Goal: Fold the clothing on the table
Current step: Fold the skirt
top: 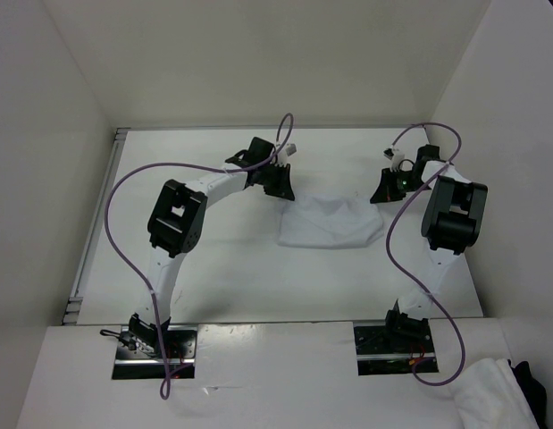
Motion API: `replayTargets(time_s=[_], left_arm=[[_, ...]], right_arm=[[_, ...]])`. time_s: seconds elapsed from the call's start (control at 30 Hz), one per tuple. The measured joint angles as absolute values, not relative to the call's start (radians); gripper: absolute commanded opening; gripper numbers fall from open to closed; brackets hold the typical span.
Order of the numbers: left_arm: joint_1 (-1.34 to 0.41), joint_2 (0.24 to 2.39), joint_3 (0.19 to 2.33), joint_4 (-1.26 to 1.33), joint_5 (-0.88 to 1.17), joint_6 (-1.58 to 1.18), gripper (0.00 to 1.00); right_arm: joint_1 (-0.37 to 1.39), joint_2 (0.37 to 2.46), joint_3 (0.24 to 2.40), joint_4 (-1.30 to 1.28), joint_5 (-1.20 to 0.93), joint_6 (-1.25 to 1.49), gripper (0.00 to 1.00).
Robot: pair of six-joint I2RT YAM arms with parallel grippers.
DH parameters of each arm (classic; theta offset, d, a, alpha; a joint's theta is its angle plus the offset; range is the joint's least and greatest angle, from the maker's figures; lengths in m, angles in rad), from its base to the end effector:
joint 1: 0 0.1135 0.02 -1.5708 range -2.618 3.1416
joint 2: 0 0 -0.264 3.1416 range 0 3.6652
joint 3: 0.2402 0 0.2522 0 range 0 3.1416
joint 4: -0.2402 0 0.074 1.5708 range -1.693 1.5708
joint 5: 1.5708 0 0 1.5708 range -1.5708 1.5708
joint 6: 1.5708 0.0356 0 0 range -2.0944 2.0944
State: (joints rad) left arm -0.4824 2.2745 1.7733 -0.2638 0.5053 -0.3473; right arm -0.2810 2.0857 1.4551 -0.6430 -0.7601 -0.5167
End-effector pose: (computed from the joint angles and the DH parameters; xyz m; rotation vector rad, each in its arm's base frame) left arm 0.4441 -0.2520 0.1769 0.4289 2.3957 -0.9872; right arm 0.4031 -0.0908 0.1519 -0.4382 2.4415 0.7675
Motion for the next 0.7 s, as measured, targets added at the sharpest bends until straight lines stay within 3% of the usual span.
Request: replayTargets(time_s=[0.43, 0.47, 0.5, 0.53, 0.7], left_arm=[[-0.471, 2.224, 1.676, -0.239, 0.489, -0.346, 0.0], [-0.471, 2.212, 1.666, -0.238, 0.484, -0.346, 0.08], [-0.471, 2.201, 1.659, -0.239, 0.478, -0.347, 0.47], [-0.471, 2.191, 1.655, -0.235, 0.472, -0.344, 0.6], [-0.471, 2.175, 1.66, -0.226, 0.454, -0.341, 0.73]], right_arm=[[-0.281, 1.98, 1.45, -0.712, -0.8, -0.55, 0.0], [-0.281, 1.952, 1.442, -0.721, -0.802, -0.564, 0.0], [-0.281, 1.923, 1.431, -0.728, -0.803, -0.574, 0.0], [-0.281, 1.894, 1.416, -0.734, -0.803, -0.587, 0.0], [-0.281, 1.854, 1.396, -0.757, -0.801, -0.616, 0.0]])
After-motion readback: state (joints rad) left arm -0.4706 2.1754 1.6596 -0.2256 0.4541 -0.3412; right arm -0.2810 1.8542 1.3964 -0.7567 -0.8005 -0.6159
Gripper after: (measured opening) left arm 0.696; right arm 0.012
